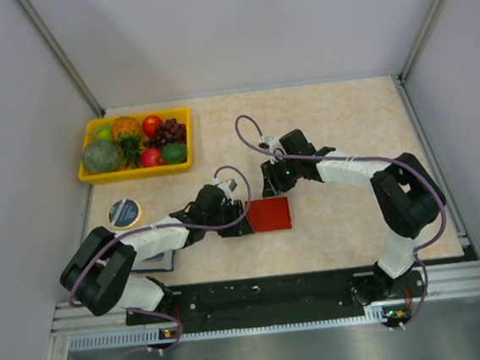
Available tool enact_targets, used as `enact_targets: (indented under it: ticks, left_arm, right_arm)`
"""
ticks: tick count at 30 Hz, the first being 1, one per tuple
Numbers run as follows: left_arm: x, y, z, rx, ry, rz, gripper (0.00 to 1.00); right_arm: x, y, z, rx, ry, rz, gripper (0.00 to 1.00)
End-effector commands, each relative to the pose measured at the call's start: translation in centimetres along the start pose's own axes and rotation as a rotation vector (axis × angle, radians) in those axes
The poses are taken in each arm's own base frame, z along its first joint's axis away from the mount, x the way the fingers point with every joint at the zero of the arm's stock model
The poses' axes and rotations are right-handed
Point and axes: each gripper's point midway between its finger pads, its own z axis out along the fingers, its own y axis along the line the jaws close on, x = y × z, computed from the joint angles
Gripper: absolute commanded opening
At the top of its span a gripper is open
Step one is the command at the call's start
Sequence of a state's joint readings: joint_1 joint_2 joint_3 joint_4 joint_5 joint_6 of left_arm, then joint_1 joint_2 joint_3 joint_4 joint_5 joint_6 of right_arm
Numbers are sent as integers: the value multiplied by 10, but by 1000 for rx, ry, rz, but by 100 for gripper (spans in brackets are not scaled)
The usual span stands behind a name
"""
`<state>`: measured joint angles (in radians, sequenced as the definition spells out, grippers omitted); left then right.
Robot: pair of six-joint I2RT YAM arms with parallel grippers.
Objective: Fold the paper box
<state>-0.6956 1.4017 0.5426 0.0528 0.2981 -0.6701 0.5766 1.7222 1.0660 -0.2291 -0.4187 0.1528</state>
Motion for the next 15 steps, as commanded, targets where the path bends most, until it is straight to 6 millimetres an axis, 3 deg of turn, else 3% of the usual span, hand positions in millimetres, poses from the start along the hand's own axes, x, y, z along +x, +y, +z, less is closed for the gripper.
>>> enact_targets:
  ticks: [1,7,15]
  left_arm:
    - [-21,-20,-2,62,-49,47,41]
    - [-22,-24,0,95,-42,18,34]
    - [-21,-36,-1,166,-30,-27,34]
  right_arm:
    - [-2,13,12,-65,19,5,37]
    - [6,1,17,-1,13,65,33]
    - [12,-7,22,53,17,113,31]
